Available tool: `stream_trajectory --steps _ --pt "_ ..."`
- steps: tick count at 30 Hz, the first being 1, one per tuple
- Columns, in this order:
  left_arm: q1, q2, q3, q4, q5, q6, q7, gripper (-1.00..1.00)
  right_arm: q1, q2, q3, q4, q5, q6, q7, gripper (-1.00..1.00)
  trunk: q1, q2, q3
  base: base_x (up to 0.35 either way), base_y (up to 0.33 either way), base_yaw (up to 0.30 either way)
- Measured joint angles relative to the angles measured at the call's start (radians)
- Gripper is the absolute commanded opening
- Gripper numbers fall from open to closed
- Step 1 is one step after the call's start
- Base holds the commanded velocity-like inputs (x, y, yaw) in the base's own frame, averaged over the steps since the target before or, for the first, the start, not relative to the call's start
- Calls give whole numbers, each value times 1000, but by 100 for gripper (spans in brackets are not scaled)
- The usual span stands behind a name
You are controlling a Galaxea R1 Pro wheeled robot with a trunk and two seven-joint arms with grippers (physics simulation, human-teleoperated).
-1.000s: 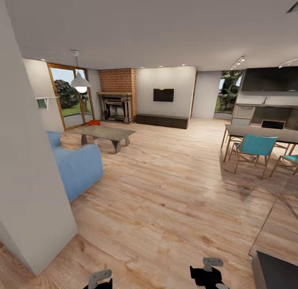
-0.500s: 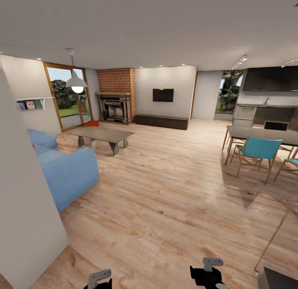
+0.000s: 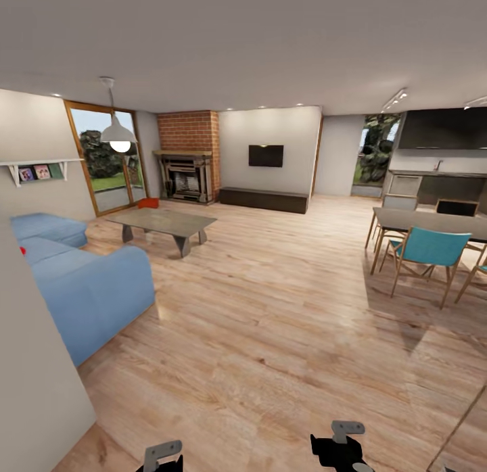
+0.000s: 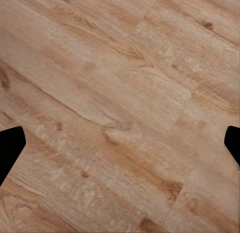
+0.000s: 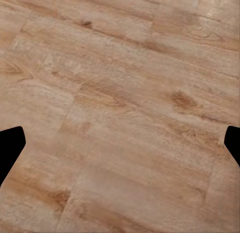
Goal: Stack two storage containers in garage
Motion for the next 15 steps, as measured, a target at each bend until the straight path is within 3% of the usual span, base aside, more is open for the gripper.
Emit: stream_trajectory --steps 11,15 --pt "0 0 0 0 0 1 0 100 0 0 0 0 -1 0 0 100 0 0 0 321 -10 0" --pt "0 0 1 0 1 -4 0 100 0 0 0 0 -1 0 0 100 0 0 0 105 0 0"
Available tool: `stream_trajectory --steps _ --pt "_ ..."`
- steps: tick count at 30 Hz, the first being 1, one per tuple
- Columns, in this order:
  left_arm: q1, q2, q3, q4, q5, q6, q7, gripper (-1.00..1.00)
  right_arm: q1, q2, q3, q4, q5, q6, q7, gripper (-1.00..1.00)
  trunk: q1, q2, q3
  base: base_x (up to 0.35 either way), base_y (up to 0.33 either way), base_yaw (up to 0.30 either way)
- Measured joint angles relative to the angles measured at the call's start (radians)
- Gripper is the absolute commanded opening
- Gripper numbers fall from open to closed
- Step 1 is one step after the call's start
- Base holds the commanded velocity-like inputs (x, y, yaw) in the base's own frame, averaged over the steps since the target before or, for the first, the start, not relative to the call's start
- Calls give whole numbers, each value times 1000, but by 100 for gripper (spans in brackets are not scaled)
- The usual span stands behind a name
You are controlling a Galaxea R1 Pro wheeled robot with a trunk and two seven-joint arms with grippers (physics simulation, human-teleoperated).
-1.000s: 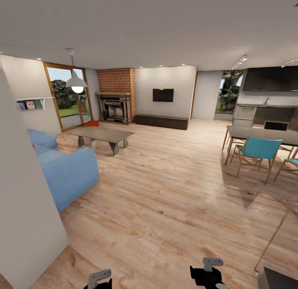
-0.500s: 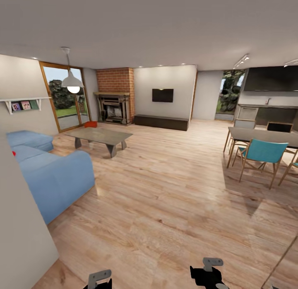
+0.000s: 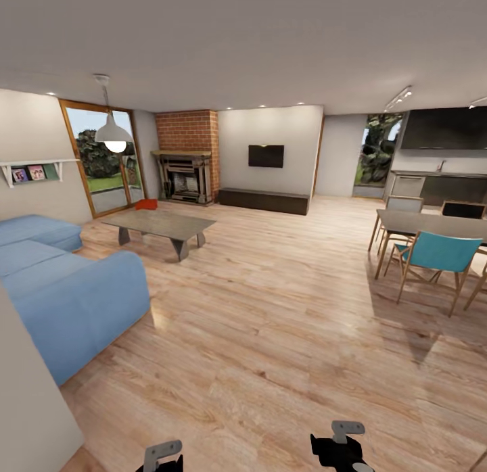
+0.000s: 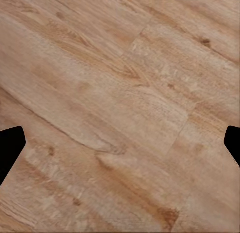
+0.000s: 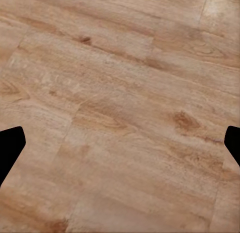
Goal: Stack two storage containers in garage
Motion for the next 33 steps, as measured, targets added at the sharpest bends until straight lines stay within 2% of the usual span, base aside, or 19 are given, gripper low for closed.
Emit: stream_trajectory --steps 6,33 --pt "0 0 0 0 0 3 0 100 0 0 0 0 0 0 0 100 0 0 0 229 0 0" --pt "0 0 0 0 0 2 0 100 0 0 0 0 -1 0 -1 100 -1 0 0 324 0 0"
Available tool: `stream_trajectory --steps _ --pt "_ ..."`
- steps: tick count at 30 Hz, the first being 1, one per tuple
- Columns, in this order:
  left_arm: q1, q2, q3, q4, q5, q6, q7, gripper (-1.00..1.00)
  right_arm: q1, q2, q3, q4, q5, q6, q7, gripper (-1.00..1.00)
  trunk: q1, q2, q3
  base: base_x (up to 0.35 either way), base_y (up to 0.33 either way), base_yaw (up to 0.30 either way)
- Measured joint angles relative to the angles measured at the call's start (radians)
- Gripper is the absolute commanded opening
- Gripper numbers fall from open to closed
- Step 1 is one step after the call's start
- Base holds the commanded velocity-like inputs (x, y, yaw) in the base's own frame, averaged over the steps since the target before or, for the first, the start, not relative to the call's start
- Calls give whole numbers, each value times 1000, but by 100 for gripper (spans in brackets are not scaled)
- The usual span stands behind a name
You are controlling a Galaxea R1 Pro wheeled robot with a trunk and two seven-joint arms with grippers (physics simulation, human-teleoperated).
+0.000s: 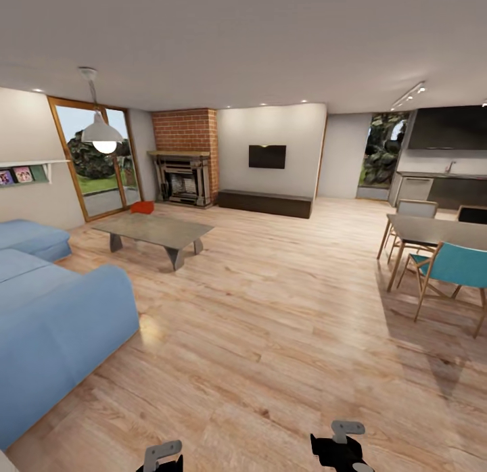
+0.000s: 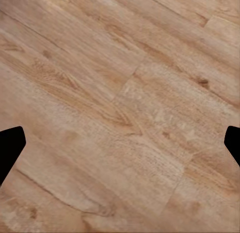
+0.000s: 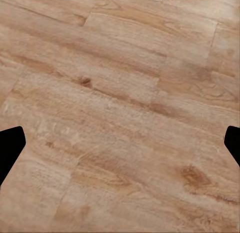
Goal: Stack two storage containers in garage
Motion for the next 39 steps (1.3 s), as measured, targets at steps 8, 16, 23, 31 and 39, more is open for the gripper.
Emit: stream_trajectory --steps 8,16,23,31,39 --pt "0 0 -1 0 0 0 0 100 0 0 0 0 0 0 0 100 0 0 0 325 -2 0" --pt "0 -1 -1 0 0 2 0 100 0 0 0 0 0 0 1 100 0 0 0 325 -85 29" --pt "0 -3 -1 0 0 2 0 100 0 0 1 0 0 0 1 100 0 0 0 318 -167 230" --pt "0 -4 -1 0 0 2 0 100 0 1 2 6 1 0 1 100 0 0 0 310 -190 224" --pt "0 -5 -1 0 0 2 0 100 0 2 1 6 1 0 1 100 0 0 0 310 -192 15"
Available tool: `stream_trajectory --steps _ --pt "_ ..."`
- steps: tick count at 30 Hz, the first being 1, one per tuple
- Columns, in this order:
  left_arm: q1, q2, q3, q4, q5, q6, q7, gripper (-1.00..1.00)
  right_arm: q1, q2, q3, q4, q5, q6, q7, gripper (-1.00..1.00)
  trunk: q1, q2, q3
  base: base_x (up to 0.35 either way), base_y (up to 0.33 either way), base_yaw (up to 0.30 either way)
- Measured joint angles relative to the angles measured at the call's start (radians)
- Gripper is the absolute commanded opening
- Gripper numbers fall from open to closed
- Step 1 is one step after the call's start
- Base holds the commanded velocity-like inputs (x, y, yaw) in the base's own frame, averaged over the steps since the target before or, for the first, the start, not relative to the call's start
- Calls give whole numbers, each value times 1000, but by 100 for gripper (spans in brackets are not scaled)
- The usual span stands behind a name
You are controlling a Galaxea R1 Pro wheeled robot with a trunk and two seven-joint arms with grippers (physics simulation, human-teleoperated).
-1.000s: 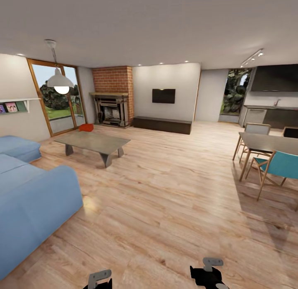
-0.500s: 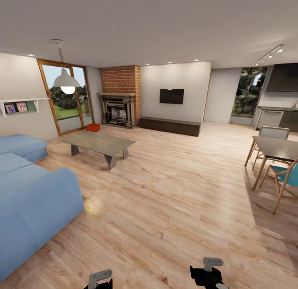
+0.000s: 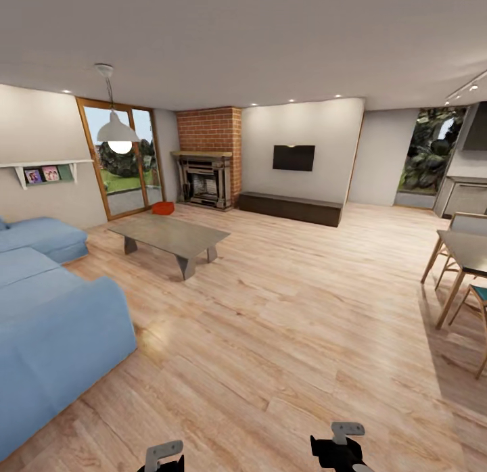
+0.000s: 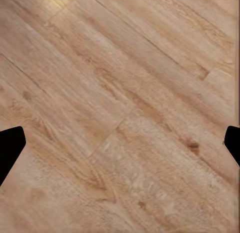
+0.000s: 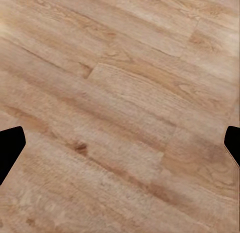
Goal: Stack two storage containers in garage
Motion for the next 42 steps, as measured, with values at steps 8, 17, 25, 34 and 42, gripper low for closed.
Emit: stream_trajectory --steps 8,17,25,34,42 --pt "0 -2 0 0 -1 0 0 100 0 0 1 1 0 0 0 100 0 0 0 310 -192 0" --pt "0 -3 0 0 -1 1 0 100 0 0 0 1 0 0 0 100 0 0 0 310 -193 0" --pt "0 -3 0 0 -1 1 0 100 0 0 1 1 0 0 0 100 0 0 0 310 -193 0" --pt "0 -4 0 0 -1 1 0 100 0 2 1 6 0 0 0 100 0 0 0 310 -193 135" --pt "0 -4 0 0 -1 1 1 100 0 2 1 6 0 0 0 100 0 0 0 310 -193 257"
